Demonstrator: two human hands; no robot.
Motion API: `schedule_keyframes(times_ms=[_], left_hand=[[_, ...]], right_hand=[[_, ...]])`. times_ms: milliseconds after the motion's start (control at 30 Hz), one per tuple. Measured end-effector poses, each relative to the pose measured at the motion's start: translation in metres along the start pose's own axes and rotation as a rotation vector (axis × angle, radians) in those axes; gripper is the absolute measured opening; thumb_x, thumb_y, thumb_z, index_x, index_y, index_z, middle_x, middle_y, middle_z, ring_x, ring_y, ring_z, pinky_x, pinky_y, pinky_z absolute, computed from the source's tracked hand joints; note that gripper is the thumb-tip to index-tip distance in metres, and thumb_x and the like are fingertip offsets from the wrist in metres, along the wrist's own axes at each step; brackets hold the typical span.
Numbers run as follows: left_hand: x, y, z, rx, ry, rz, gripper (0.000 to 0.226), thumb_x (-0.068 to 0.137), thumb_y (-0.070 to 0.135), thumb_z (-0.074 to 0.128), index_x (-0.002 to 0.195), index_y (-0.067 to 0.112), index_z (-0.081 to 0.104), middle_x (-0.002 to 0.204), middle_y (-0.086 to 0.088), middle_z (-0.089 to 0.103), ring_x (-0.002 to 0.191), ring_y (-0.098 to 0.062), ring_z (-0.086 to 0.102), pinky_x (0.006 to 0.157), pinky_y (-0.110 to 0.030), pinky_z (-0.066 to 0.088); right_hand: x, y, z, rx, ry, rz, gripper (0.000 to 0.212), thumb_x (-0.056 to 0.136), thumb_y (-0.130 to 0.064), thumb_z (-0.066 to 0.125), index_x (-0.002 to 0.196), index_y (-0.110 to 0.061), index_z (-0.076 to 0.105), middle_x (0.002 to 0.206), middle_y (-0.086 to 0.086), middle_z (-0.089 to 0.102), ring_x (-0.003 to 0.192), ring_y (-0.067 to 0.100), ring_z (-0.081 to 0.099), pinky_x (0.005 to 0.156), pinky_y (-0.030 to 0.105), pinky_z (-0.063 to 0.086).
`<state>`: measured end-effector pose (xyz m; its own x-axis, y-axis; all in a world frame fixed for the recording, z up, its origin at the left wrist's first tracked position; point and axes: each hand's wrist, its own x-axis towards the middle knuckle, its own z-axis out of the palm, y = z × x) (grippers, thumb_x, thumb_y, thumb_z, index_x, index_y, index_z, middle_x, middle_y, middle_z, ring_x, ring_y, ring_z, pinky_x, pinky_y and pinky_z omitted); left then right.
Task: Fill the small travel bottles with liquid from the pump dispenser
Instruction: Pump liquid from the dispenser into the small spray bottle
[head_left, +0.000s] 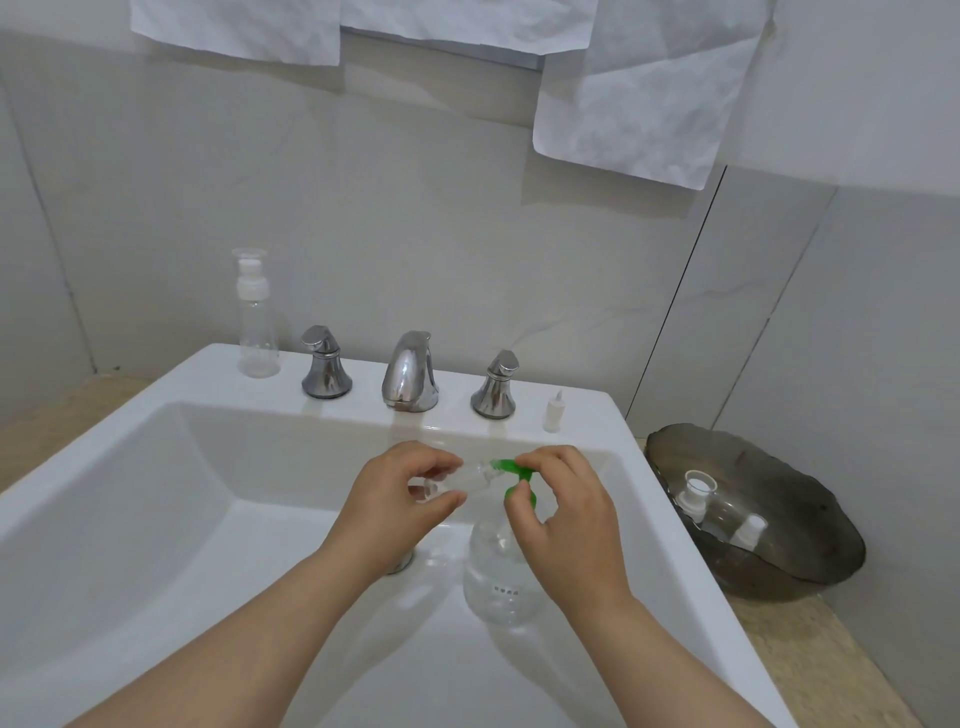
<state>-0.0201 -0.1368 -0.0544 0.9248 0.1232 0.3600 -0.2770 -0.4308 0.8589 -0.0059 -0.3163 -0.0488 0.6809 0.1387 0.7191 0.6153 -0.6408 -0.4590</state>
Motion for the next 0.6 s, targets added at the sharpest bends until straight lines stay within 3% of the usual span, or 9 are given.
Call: schedule_keyframes(times_ms=[600], left_hand=[[-0.0002, 0.0013, -0.0004, -0.003, 0.003, -0.01, 0.026, 0.074, 0.012, 0.079, 0.096, 0.024, 0.072, 0.092, 0.01, 0.064, 0.088, 0.001, 0.06, 0.083, -0.027, 0.055]], right_hand=[[0.0012, 0.0041, 0.0055, -0.105, 0.066, -0.022, 0.016, 0.079, -0.025, 0.05, 0.079, -0.014, 0.062, 0.079, -0.008, 0.055, 0.077, 0.011, 0.052, 0.064, 0.017, 0.039]])
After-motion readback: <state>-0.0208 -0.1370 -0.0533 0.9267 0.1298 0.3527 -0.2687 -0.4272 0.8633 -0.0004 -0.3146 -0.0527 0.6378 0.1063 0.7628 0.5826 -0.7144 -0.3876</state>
